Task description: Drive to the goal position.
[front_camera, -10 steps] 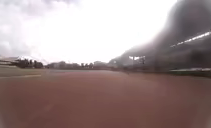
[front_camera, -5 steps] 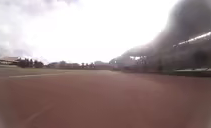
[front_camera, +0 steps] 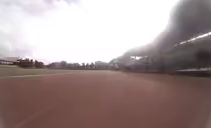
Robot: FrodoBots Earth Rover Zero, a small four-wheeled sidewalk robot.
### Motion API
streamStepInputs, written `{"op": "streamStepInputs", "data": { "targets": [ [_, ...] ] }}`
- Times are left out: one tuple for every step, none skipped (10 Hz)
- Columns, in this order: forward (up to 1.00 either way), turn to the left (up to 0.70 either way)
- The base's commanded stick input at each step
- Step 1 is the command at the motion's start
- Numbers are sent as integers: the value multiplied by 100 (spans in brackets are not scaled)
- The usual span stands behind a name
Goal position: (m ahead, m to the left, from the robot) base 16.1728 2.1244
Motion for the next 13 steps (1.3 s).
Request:
{"op": "streamStepInputs", "data": {
  "targets": [
    [70,0],
    [70,0],
    [70,0],
    [70,0],
    [70,0],
    [70,0],
    [70,0],
    [70,0],
    [70,0],
    [70,0],
    [70,0],
    [70,0],
    [70,0]
  ]
}}
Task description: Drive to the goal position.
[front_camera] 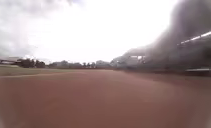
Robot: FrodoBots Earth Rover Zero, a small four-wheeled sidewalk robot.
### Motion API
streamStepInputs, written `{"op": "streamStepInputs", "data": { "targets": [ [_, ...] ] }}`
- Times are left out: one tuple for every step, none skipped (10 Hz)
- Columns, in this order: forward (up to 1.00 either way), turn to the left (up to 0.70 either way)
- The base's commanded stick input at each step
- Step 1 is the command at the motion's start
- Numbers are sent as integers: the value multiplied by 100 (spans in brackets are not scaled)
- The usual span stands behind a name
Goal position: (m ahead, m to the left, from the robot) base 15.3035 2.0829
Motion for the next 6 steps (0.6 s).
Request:
{"op": "streamStepInputs", "data": {
  "targets": [
    [70,0],
    [70,0],
    [70,0],
    [70,0],
    [70,0],
    [70,0]
  ]
}}
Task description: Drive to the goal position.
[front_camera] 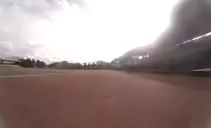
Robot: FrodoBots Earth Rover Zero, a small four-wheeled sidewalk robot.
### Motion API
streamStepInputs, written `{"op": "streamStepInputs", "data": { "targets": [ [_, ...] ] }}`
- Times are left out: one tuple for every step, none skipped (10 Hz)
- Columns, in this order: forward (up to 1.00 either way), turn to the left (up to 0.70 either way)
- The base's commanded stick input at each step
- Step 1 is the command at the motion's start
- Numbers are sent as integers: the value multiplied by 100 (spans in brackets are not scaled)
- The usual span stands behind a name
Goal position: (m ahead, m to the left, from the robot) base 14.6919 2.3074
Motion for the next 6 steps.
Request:
{"op": "streamStepInputs", "data": {
  "targets": [
    [70,0],
    [70,0],
    [70,0],
    [70,0],
    [70,0],
    [70,0]
  ]
}}
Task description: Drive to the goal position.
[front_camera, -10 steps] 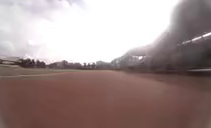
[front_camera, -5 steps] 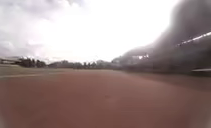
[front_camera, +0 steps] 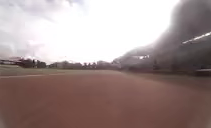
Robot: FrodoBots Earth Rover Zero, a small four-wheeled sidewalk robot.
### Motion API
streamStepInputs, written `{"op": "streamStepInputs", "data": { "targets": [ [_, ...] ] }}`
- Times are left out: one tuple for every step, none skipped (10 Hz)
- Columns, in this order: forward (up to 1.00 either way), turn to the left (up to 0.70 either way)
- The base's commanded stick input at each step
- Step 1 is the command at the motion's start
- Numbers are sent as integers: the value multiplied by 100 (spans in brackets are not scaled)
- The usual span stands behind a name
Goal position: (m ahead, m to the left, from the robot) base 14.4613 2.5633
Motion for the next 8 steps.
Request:
{"op": "streamStepInputs", "data": {
  "targets": [
    [70,0],
    [70,0],
    [70,0],
    [70,0],
    [70,0],
    [70,0],
    [70,0],
    [70,0]
  ]
}}
